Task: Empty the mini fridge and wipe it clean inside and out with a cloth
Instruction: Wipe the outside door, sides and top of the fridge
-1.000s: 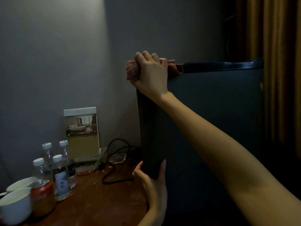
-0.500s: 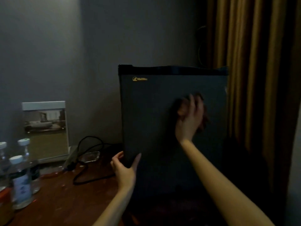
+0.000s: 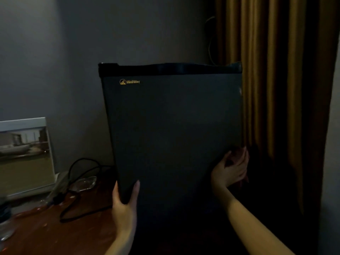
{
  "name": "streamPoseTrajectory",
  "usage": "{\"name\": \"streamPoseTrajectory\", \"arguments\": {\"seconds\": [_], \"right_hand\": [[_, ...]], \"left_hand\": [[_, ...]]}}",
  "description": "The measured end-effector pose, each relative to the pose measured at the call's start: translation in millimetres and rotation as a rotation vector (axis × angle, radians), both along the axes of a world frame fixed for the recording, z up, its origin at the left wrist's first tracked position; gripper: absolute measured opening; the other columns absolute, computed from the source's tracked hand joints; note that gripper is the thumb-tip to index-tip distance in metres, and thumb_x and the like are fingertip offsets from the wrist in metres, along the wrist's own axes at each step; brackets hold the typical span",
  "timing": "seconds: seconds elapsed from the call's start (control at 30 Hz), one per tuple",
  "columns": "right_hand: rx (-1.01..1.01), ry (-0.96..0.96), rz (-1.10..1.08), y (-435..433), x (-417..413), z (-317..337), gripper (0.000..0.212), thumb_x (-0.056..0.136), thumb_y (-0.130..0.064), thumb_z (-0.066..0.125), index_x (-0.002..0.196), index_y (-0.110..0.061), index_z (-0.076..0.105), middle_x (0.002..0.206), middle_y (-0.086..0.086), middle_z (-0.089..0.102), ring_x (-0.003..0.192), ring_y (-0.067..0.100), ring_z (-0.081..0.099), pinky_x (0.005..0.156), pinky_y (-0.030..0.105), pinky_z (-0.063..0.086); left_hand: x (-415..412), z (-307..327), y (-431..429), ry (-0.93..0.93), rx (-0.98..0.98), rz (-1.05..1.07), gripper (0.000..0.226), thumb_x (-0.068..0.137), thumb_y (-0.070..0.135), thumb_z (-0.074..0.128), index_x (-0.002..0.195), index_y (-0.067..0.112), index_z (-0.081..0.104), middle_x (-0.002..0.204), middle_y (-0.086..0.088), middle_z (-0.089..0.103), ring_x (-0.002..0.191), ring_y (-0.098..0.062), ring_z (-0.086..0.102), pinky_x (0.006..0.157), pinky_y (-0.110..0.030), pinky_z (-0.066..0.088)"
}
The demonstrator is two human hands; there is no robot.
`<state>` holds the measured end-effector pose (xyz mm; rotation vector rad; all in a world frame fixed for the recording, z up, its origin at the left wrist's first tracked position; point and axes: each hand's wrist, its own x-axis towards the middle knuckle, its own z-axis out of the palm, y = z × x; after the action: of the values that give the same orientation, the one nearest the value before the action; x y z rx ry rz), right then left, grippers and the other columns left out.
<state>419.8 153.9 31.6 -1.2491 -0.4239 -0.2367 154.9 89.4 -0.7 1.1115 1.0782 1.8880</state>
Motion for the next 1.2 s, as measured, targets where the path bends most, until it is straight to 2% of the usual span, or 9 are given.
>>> {"name": "streamPoseTrajectory", "arguments": {"seconds": [0.1,0.2,0.37,0.5,0.7,0.87,1.0,1.1,1.2], "right_hand": [[0.031,0.017,0.039,14.4,18.8,1.1,0.066,0.09,-0.054,0.034,0.146,-0.019,0.04,0.149,0.006,0.041,0.14,0.022,0.035,0.112,0.042,0.02],[0.095,0.023,0.082,29.4,39.1,3.6,0.069,0.088,-0.055,0.036,0.145,-0.016,0.041,0.146,0.01,0.045,0.137,0.025,0.038,0.113,0.041,0.022],[0.058,0.141,0.233,68.2,92.4,5.9,0.064,0.093,-0.05,0.049,0.145,-0.014,0.039,0.146,0.012,0.045,0.136,0.027,0.039,0.115,0.036,0.025],[0.003,0.307,0.367,88.6,128.5,17.9,0.058,0.098,-0.042,0.05,0.144,-0.01,0.038,0.145,0.012,0.045,0.134,0.029,0.042,0.114,0.04,0.03],[0.044,0.279,0.418,83.8,112.4,0.2,0.058,0.1,-0.028,0.05,0.149,-0.005,0.029,0.152,0.012,0.035,0.141,0.024,0.033,0.118,0.034,0.023],[0.035,0.16,0.548,44.3,62.1,-7.3,0.059,0.102,-0.024,0.045,0.152,-0.008,0.019,0.155,0.013,0.028,0.144,0.027,0.027,0.119,0.041,0.02],[0.062,0.065,0.612,-8.4,22.0,35.3,0.055,0.104,-0.029,0.039,0.153,-0.015,0.019,0.156,0.007,0.027,0.143,0.021,0.026,0.12,0.038,0.017],[0.138,0.213,0.806,-48.4,-4.2,64.6,0.065,0.094,-0.049,0.048,0.147,-0.014,0.035,0.146,0.003,0.042,0.133,0.019,0.041,0.116,0.038,0.027],[0.174,0.276,0.979,-89.7,-32.3,82.3,0.075,0.081,-0.06,0.056,0.138,-0.012,0.051,0.133,0.008,0.059,0.121,0.023,0.056,0.111,0.042,0.038]], "left_hand": [[19.2,0.7,-3.5,-0.049,0.034,-0.047,0.103,0.055,0.07,0.074,0.145,0.033,0.038,0.138,0.005,0.052,0.123,-0.017,0.051,0.099,-0.035,0.042],[43.6,-3.1,-3.5,-0.057,0.027,-0.07,0.103,0.054,0.058,0.076,0.146,0.036,0.034,0.14,0.006,0.05,0.125,-0.016,0.049,0.103,-0.038,0.042],[93.3,-16.2,-2.3,0.167,-0.016,0.021,0.122,0.033,0.089,0.066,0.137,0.063,0.009,0.156,0.002,0.028,0.14,-0.022,0.033,0.115,-0.047,0.029],[142.1,-13.3,-19.5,0.361,0.018,0.042,0.123,0.039,0.067,0.055,0.142,0.032,-0.003,0.156,0.007,-0.001,0.148,-0.029,0.007,0.117,-0.027,0.004],[156.0,-21.3,-15.2,0.469,0.003,0.025,0.123,0.05,0.04,0.064,0.142,0.027,-0.018,0.151,0.011,-0.024,0.146,-0.02,-0.014,0.111,-0.018,-0.013],[146.0,-14.0,-19.5,0.487,-0.101,-0.105,0.122,0.05,0.039,0.058,0.136,0.027,-0.028,0.147,0.009,-0.031,0.146,-0.029,-0.019,0.117,-0.033,-0.007],[131.9,-2.9,-27.1,0.59,-0.144,-0.214,0.124,0.065,0.035,0.065,0.136,0.026,-0.036,0.148,0.006,-0.036,0.145,-0.03,-0.022,0.117,-0.038,-0.004],[109.4,3.3,-31.2,0.495,-0.127,-0.358,0.109,0.082,0.015,0.068,0.149,0.025,-0.017,0.157,0.001,-0.025,0.147,-0.02,-0.01,0.117,-0.031,0.004],[97.4,22.3,-47.9,0.283,-0.031,-0.378,0.084,0.092,0.011,0.061,0.152,0.025,0.005,0.158,0.001,-0.005,0.136,-0.005,0.014,0.105,-0.014,0.018]]}}
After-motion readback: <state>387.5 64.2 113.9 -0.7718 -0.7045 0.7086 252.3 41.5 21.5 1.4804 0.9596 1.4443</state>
